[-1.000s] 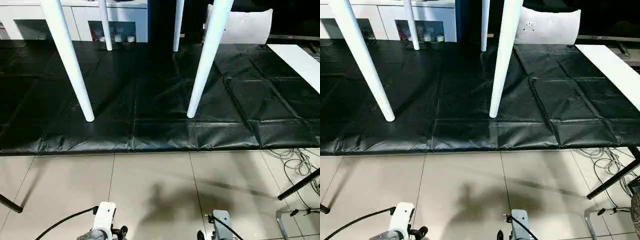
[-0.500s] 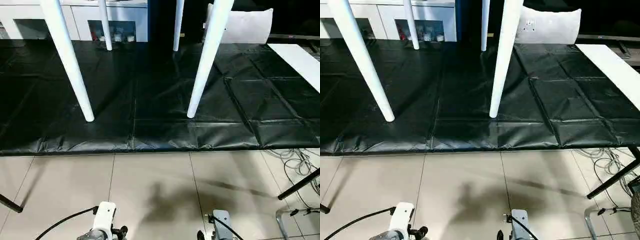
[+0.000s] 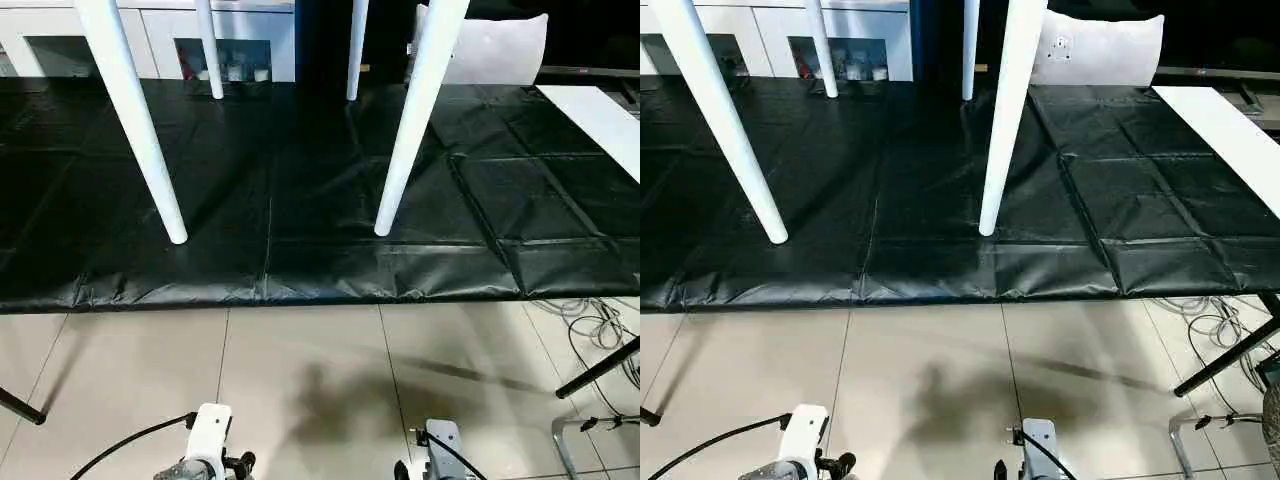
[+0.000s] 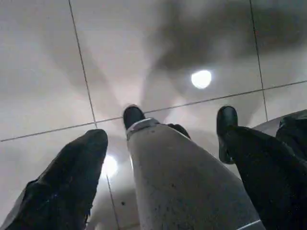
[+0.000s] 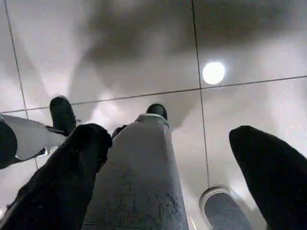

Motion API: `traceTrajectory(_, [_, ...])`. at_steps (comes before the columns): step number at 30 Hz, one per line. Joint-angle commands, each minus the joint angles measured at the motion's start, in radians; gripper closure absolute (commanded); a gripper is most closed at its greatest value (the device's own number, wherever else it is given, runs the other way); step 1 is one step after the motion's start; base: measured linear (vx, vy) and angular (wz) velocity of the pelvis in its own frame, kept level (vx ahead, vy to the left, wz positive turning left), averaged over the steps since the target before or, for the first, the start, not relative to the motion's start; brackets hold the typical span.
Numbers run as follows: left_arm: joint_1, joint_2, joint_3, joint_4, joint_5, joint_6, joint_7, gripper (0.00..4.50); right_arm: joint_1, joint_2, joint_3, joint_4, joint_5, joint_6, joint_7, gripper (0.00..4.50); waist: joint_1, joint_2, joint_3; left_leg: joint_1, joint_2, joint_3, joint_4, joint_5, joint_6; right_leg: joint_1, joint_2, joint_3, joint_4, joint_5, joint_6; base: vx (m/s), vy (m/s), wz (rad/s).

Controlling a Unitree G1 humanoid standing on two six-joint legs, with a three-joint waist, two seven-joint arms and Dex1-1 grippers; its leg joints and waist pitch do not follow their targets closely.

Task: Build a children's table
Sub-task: Flip table

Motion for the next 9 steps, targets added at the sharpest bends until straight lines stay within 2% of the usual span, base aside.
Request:
traceTrajectory(1, [-0.004,0.001,0.004,0.006,-0.003,-0.001,0.006,0.04,0.022,0.004,-0.001,0.032,-0.004,0.017,-0.008,0.0,0.0,0.012,-0.033,0.006,0.094,-0.028,-0.089,-0.122,0.103,0.017,-0.116,0.053,-0.069,0.227,-0.296,0.0,0.0,0.0])
traceTrajectory(9, [-0.004,0.001,0.004,0.006,-0.003,-0.001,0.006,0.04,0.022,0.004,-0.001,0.032,-0.004,0.017,-0.008,0.0,0.0,0.012,-0.032,0.006,0.094,-0.027,-0.09,-0.125,0.096,0.017,-0.116,0.053,-0.07,0.22,-0.294,0.0,0.0,0.0])
